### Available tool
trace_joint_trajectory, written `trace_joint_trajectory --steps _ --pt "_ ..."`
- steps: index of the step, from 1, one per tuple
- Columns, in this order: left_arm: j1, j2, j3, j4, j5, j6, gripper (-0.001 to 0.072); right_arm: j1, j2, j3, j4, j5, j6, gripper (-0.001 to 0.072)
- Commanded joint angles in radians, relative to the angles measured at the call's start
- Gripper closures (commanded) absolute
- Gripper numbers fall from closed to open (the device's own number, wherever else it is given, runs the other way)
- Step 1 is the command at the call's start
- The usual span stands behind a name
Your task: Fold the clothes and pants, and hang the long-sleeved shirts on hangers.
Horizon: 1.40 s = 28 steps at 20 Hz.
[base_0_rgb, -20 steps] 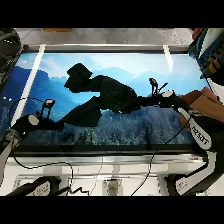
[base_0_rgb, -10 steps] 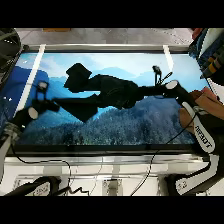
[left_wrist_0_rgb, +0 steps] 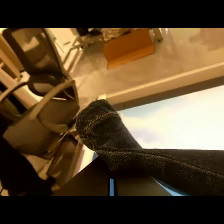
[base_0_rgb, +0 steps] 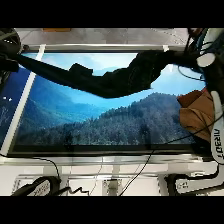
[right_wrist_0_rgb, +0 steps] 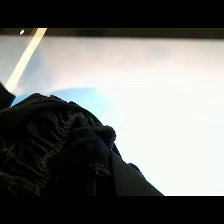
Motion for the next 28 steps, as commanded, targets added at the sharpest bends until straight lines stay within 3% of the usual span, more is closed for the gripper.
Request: trace_joint_trajectory --steps 1,5,7,9,12,16,24,28 --pt "0.018 0.010 0.038 0.022 -0.138 0.000 0.0687 -0.010 0.052 0.032 -0.113 0.049 0.005 0.0683" --pt "0.018 0.006 0.032 0.149 -0.487 -0.002 0.0688 -0.010 0.048 0.031 -0.195 0.215 0.006 0.0683" --pt "0.025 0.006 -0.005 0.229 -0.624 -0.102 0.0689 -0.010 0.030 0.031 -0.241 0.351 0.010 0.0684" --pt "0.045 0.008 -0.068 0.264 -0.677 -0.177 0.0689 -0.010 0.003 0.026 -0.253 0.497 0.055 0.0684" --pt "0.061 0.011 -0.192 0.267 -0.719 -0.185 0.0689 -0.009 -0.024 -0.038 -0.251 0.641 0.062 0.0684" --pt "0.061 0.011 -0.351 0.274 -0.735 -0.185 0.0688 -0.009 -0.044 -0.207 -0.278 0.486 0.068 0.0683" --pt "0.061 0.010 -0.446 0.298 -0.734 -0.200 0.0687 -0.009 -0.047 -0.286 -0.278 0.022 0.288 0.0683" --pt "0.061 0.010 -0.446 0.300 -0.727 -0.200 0.0687 -0.023 -0.074 -0.286 -0.288 0.013 0.332 0.0684"
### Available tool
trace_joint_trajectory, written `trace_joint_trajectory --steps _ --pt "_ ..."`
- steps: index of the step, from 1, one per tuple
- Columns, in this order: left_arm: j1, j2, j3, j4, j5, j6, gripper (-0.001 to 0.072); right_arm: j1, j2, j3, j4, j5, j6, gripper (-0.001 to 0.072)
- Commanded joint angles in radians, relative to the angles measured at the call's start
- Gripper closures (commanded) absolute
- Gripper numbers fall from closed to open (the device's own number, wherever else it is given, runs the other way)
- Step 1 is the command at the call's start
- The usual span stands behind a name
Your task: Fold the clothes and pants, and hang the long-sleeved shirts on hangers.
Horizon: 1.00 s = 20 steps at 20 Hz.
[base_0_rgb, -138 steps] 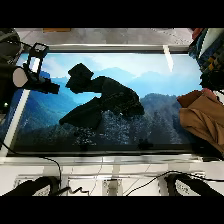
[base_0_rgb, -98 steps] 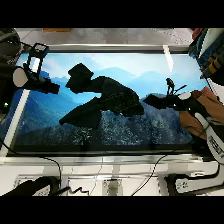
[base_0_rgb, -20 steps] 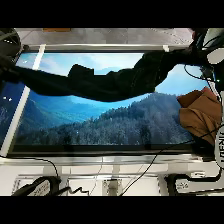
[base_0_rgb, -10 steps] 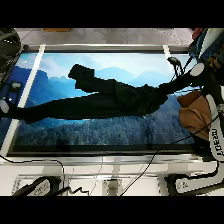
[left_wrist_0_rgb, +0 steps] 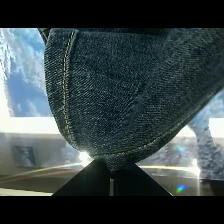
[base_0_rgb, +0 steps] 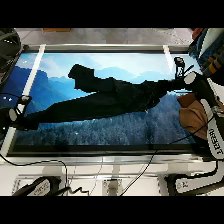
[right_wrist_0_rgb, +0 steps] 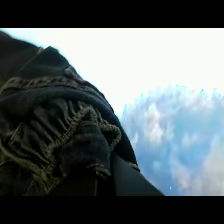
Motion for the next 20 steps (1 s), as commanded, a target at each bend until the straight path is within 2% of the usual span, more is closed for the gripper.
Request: trace_joint_trajectory --steps 1,5,8,9,11,13,15,17,18,20 --pt "0.001 0.000 -0.005 0.008 0.005 0.000 0.0687 -0.017 -0.019 -0.003 -0.002 -0.022 0.089 0.0684" --pt "0.003 0.031 0.036 0.164 0.118 -0.008 0.0687 -0.034 0.022 0.058 0.063 0.079 0.097 0.0687" --pt "0.017 0.041 0.181 0.272 0.237 -0.132 0.0688 -0.051 0.021 0.235 0.032 0.175 0.104 0.0687" --pt "0.033 0.041 0.243 0.279 0.277 -0.143 0.0688 -0.066 0.021 0.290 0.003 0.197 0.135 0.0686" --pt "0.077 0.037 0.340 0.279 0.339 -0.142 0.0688 -0.107 0.021 0.359 -0.048 0.269 0.183 0.0687" --pt "0.128 0.031 0.384 0.278 0.376 -0.141 0.0689 -0.153 0.021 0.369 -0.058 0.434 0.182 0.0686" --pt "0.145 0.028 0.381 0.274 0.382 -0.111 0.0689 -0.174 0.021 0.369 -0.054 0.634 0.170 0.0686" --pt "0.144 0.005 0.378 0.268 0.380 -0.084 0.0688 -0.170 0.022 0.356 -0.027 0.798 0.102 0.0686" --pt "0.143 -0.015 0.378 0.263 0.376 -0.058 0.0688 -0.169 0.024 0.335 -0.002 0.837 0.092 0.0686" --pt "0.142 -0.049 0.378 0.243 0.323 -0.060 0.0688 -0.165 0.046 0.257 0.076 0.784 0.092 0.0686"
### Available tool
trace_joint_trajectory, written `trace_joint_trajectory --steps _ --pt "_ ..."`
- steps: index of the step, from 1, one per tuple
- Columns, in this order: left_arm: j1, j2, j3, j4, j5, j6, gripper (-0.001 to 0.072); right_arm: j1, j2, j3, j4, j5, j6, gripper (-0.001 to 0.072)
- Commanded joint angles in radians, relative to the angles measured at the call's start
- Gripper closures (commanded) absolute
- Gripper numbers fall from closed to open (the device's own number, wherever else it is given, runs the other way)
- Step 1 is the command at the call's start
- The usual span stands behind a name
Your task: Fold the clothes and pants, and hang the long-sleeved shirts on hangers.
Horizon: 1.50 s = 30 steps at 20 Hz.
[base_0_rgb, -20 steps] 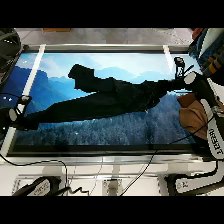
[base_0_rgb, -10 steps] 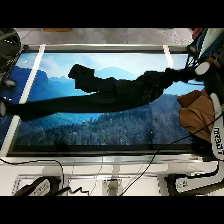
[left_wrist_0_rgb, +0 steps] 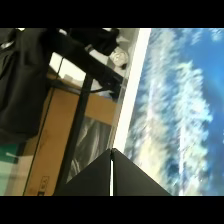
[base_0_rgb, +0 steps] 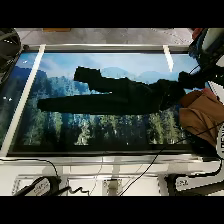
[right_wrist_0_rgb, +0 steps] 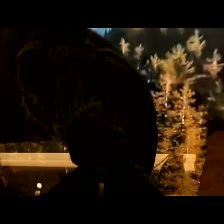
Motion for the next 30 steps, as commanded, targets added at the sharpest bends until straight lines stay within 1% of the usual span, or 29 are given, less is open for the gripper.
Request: trace_joint_trajectory --steps 1,3,4,5,6,8,9,10,11,12,15,16,17,18,24,28,30 --pt "0.007 -0.050 0.008 -0.049 -0.080 0.023 0.0688 0.004 0.026 -0.088 0.104 0.059 -0.029 0.0686" --pt "0.012 -0.082 0.005 -0.131 -0.214 0.019 0.0688 0.022 0.027 -0.110 0.105 0.018 -0.029 0.0685" --pt "0.022 -0.103 -0.002 -0.212 -0.294 0.019 0.0688 0.031 0.027 -0.114 0.105 -0.001 -0.030 0.0685" --pt "0.038 -0.122 -0.015 -0.337 -0.354 0.019 0.0688 0.042 0.026 -0.114 0.105 -0.010 -0.031 0.0685" --pt "0.054 -0.135 -0.034 -0.472 -0.375 0.019 0.0688 0.051 0.027 -0.114 0.105 -0.021 -0.047 0.0685" --pt "0.074 -0.153 -0.077 -0.717 -0.370 0.015 0.0687 0.064 0.026 -0.114 0.104 -0.029 -0.084 0.0685" --pt "0.074 -0.164 -0.087 -0.791 -0.372 -0.017 0.0664 0.063 0.026 -0.114 0.102 -0.036 -0.094 0.0685" --pt "0.072 -0.177 -0.093 -0.856 -0.372 -0.063 0.0528 0.063 0.026 -0.114 0.101 -0.049 -0.107 0.0685" --pt "0.068 -0.192 -0.093 -0.917 -0.370 -0.089 0.0262 0.063 0.026 -0.114 0.098 -0.064 -0.109 0.0685" --pt "0.065 -0.211 -0.093 -0.992 -0.361 -0.106 0.0023 0.063 0.026 -0.114 0.089 -0.084 -0.109 0.0685" --pt "0.056 -0.287 -0.093 -1.183 -0.328 -0.112 0.0014 0.063 0.026 -0.114 0.085 -0.132 -0.118 0.0685" --pt "0.051 -0.316 -0.093 -1.209 -0.313 -0.113 0.0019 0.063 0.026 -0.114 0.085 -0.139 -0.128 0.0685" --pt "0.043 -0.343 -0.093 -1.212 -0.288 -0.113 0.0073 0.063 0.026 -0.114 0.085 -0.143 -0.130 0.0685" --pt "0.041 -0.365 -0.093 -1.212 -0.262 -0.113 0.0082 0.063 0.026 -0.114 0.085 -0.146 -0.130 0.0685" --pt "0.040 -0.409 -0.093 -1.201 -0.086 -0.112 0.0082 0.063 0.026 -0.114 0.085 -0.164 -0.131 0.0684" --pt "0.037 -0.422 -0.093 -1.193 -0.018 -0.112 0.0093 0.063 0.026 -0.114 0.085 -0.180 -0.131 0.0685" --pt "0.024 -0.437 -0.093 -1.194 -0.017 -0.112 0.0184 0.063 0.026 -0.114 0.085 -0.188 -0.130 0.0685"
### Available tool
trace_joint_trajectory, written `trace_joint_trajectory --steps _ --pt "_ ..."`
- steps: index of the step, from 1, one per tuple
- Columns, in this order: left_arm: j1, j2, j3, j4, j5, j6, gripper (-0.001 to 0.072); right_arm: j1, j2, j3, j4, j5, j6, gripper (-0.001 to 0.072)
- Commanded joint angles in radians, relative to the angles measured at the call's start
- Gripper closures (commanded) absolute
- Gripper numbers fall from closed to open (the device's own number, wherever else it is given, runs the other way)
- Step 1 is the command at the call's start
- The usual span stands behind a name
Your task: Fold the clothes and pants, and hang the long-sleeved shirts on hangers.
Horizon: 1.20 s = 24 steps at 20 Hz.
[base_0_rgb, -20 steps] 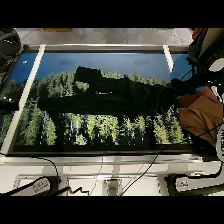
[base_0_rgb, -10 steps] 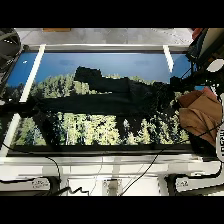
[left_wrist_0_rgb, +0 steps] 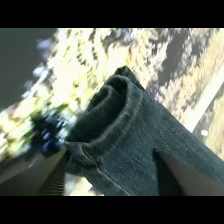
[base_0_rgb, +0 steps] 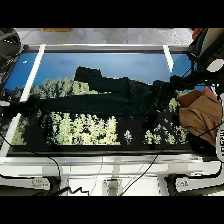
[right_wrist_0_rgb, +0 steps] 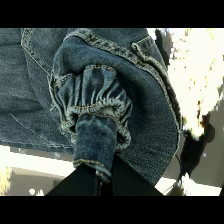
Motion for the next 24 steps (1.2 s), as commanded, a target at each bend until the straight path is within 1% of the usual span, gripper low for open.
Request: trace_joint_trajectory --steps 1,2,3,4,5,6,8,9,11,14,16,17,18,19,21,23,24 --pt "-0.020 -0.024 0.000 0.000 0.041 0.000 0.0229 0.001 0.001 0.000 0.000 -0.018 0.000 0.0684" --pt "-0.032 -0.029 0.000 0.000 0.050 0.000 0.0292 0.001 0.001 0.000 0.000 -0.019 0.000 0.0684" --pt "-0.043 -0.032 0.000 0.000 0.063 0.000 0.0416 0.001 0.001 0.000 0.000 -0.018 0.000 0.0684" --pt "-0.052 -0.032 0.001 -0.001 0.089 0.000 0.0558 0.001 0.001 0.000 0.000 -0.018 0.000 0.0684" --pt "-0.057 -0.031 0.003 -0.009 0.115 0.000 0.0643 0.001 0.001 0.000 0.000 -0.018 0.000 0.0685" --pt "-0.059 -0.031 0.007 -0.021 0.136 0.000 0.0686 0.001 0.001 0.000 0.000 -0.018 0.000 0.0684" --pt "-0.059 -0.031 0.035 -0.060 0.166 0.000 0.0687 0.001 0.001 0.000 0.000 -0.030 0.000 0.0684" --pt "-0.060 -0.031 0.062 -0.071 0.166 0.000 0.0688 0.002 0.001 0.000 0.002 -0.061 0.000 0.0684" --pt "-0.072 -0.031 0.165 -0.070 0.153 0.000 0.0689 0.002 0.001 0.000 0.012 -0.183 0.010 0.0685" --pt "-0.092 -0.031 0.378 -0.069 0.122 0.000 0.0691 0.006 0.001 0.001 0.048 -0.402 0.138 0.0685" --pt "-0.095 -0.031 0.525 -0.001 0.060 0.000 0.0691 0.008 0.001 0.001 0.047 -0.472 0.177 0.0685" --pt "-0.095 -0.031 0.587 0.074 -0.001 0.000 0.0691 0.008 0.001 0.001 0.027 -0.470 0.188 0.0685" --pt "-0.090 -0.031 0.646 0.178 -0.091 -0.001 0.0691 0.006 0.001 0.001 -0.006 -0.446 0.191 0.0685" --pt "-0.087 -0.030 0.686 0.296 -0.195 -0.012 0.0691 0.006 0.000 0.001 -0.046 -0.404 0.191 0.0685" --pt "-0.089 -0.023 0.691 0.538 -0.391 -0.031 0.0691 0.006 -0.006 -0.010 -0.097 -0.272 0.191 0.0685" --pt "-0.089 -0.018 0.632 0.714 -0.502 -0.031 0.0691 0.006 -0.007 -0.075 -0.099 -0.159 0.181 0.0685" --pt "-0.086 -0.005 0.580 0.765 -0.514 -0.035 0.0691 0.006 -0.006 -0.119 -0.096 -0.115 0.168 0.0685"
